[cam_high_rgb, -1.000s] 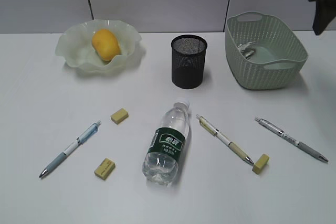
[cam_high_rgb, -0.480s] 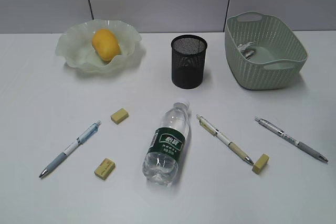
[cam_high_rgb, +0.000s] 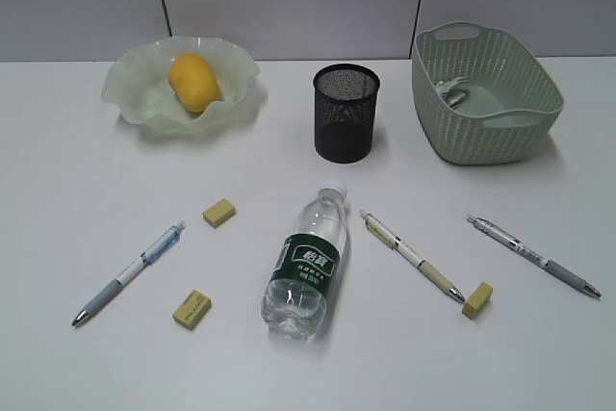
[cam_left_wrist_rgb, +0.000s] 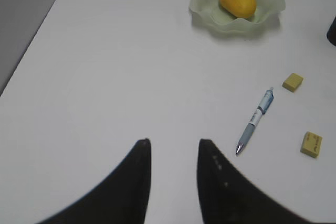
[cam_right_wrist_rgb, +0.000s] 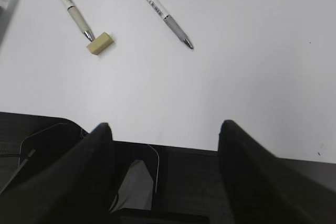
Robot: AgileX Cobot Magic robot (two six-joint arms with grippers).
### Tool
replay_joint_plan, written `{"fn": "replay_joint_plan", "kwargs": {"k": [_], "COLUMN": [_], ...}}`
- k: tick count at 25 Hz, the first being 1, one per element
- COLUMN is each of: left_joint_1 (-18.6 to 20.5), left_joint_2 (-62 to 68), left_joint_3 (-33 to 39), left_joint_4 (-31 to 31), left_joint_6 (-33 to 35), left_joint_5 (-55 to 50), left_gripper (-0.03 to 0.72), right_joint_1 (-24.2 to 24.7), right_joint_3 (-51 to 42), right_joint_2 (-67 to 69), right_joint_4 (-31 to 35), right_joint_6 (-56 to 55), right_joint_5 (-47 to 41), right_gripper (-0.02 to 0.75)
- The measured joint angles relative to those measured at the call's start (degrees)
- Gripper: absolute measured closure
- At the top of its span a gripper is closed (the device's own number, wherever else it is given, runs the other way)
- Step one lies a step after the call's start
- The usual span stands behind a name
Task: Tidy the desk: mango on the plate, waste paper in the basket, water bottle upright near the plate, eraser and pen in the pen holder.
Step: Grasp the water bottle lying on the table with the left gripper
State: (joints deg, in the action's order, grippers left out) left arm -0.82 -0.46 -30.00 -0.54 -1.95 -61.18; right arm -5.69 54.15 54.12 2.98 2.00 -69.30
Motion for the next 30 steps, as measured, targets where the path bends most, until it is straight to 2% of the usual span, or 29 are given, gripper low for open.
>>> {"fn": "replay_joint_plan", "kwargs": {"k": [9,21,30], "left_joint_1": [0.0,0.0,0.0], "left_joint_2": [0.0,0.0,0.0], "left_joint_3": [0.0,0.0,0.0], "left_joint_4": [0.0,0.0,0.0], "left_joint_6": [0.0,0.0,0.0], "left_joint_5": [0.0,0.0,0.0], "left_gripper": [0.452,0.452,0.452], "right_joint_1": [0.0,0.0,0.0], "right_joint_3": [-9.8,-16.8,-20.7], "right_joint_2": [-23.0,-50.2,-54.6], "right_joint_4": [0.7,0.6,0.6], "right_joint_6": [0.1,0.2,2.6], "right_joint_5": [-0.1,-0.3,-0.2], "right_gripper": [0.240,0.240,0.241]}}
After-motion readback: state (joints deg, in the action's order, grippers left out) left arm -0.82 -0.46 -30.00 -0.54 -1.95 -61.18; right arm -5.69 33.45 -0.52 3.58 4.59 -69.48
